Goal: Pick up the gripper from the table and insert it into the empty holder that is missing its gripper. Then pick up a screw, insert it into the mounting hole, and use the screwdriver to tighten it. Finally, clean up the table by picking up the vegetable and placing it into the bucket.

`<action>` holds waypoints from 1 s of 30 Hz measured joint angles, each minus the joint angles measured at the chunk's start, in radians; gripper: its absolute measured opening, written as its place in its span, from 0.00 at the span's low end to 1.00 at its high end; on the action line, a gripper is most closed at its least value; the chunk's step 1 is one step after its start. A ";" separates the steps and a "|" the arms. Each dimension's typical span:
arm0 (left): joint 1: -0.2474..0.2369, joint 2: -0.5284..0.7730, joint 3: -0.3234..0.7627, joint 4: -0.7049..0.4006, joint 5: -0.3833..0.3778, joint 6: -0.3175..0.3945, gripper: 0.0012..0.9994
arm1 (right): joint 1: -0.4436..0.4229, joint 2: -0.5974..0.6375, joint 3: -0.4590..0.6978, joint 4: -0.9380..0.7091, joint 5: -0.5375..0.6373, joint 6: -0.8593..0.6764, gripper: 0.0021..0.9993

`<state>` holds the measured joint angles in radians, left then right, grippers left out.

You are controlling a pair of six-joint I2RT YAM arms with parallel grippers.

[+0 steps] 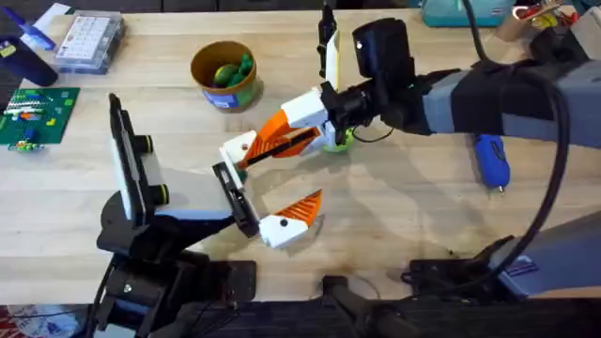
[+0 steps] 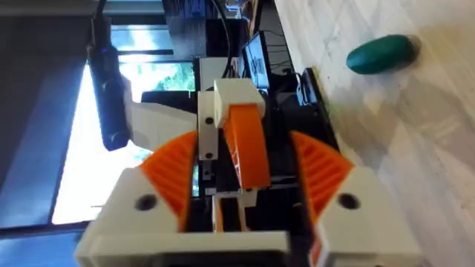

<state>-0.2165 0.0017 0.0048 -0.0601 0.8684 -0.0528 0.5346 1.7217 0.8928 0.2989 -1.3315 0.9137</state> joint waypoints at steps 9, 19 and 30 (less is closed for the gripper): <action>0.000 0.000 0.000 0.000 0.000 0.000 0.99 | -0.002 0.000 0.000 0.000 0.000 0.000 0.99; 0.000 0.000 0.000 0.000 0.000 0.000 0.99 | -0.129 0.000 0.000 0.000 0.098 -0.001 0.99; 0.000 0.000 0.000 0.000 0.000 0.000 0.99 | -0.308 0.000 0.000 0.000 0.180 0.008 0.99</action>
<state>-0.2165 0.0017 0.0048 -0.0601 0.8688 -0.0528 0.2270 1.7214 0.8928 0.2989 -1.1517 0.9215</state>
